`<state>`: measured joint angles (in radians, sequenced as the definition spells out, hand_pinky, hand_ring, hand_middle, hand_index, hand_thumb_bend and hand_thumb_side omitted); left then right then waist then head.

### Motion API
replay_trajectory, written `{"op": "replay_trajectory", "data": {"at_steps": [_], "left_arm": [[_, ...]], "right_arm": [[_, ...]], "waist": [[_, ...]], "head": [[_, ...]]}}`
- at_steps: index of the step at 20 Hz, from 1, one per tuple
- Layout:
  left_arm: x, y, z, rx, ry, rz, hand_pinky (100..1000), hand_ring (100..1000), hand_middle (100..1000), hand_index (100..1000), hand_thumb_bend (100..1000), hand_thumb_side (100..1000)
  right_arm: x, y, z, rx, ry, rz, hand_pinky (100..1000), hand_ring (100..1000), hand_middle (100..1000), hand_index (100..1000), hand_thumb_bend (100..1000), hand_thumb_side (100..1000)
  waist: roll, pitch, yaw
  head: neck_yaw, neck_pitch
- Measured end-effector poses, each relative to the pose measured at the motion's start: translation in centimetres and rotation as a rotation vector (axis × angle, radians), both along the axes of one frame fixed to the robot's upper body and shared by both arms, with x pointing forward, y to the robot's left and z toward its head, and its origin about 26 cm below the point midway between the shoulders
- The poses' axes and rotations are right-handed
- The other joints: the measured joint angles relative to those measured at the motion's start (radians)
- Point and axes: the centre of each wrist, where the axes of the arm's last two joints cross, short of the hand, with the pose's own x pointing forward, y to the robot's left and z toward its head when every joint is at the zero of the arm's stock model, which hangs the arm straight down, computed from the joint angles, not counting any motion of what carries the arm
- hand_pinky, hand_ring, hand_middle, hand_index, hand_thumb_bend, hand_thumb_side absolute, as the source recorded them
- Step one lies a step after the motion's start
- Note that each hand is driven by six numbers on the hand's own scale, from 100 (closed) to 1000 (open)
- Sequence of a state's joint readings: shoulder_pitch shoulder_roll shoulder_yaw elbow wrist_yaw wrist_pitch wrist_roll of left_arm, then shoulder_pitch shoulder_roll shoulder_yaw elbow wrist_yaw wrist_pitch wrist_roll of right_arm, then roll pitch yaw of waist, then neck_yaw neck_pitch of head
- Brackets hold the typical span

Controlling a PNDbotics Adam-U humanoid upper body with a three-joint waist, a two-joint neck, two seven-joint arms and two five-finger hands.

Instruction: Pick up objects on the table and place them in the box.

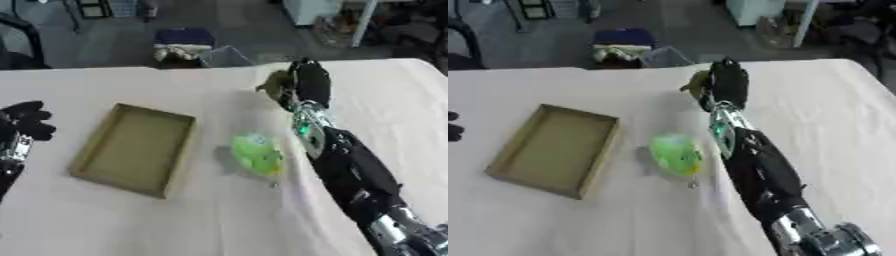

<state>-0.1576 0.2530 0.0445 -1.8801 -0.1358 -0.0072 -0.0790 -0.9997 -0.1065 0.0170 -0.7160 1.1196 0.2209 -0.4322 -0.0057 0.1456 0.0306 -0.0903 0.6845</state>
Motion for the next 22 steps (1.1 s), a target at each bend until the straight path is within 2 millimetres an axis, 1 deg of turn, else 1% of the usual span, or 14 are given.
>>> {"op": "replay_trajectory", "data": {"at_steps": [6, 11, 14, 22], "left_arm": [[0.0, 0.0, 0.0, 0.001, 0.001, -0.002, 659, 630, 649, 803, 325, 753], [0.0, -0.2, 0.0, 0.001, 0.003, -0.007, 659, 629, 649, 803, 326, 752], [0.0, -0.2, 0.0, 0.002, 0.003, -0.008, 658, 629, 649, 803, 326, 752], [0.0, -0.2, 0.0, 0.002, 0.005, -0.009, 658, 628, 649, 802, 327, 752]], "right_arm": [[-0.6, 4.0, 3.0, -0.064, -0.016, 0.25, 717, 763, 630, 413, 100, 100], [-1.5, 7.7, 4.7, -0.117, 0.009, 0.485, 724, 767, 637, 414, 100, 100], [-2.2, 9.6, 5.0, -0.149, 0.04, 0.606, 728, 770, 642, 414, 100, 100], [-3.9, 13.7, 4.2, -0.236, 0.138, 0.855, 736, 778, 656, 422, 100, 100]], "waist": [[-0.003, 0.0, 0.01], [-0.009, 0.0, 0.017], [-0.01, 0.0, 0.018], [-0.015, -0.001, 0.021]], "head": [[-0.003, 0.0], [-0.007, 0.0], [-0.009, 0.0], [-0.012, 0.0]]}}
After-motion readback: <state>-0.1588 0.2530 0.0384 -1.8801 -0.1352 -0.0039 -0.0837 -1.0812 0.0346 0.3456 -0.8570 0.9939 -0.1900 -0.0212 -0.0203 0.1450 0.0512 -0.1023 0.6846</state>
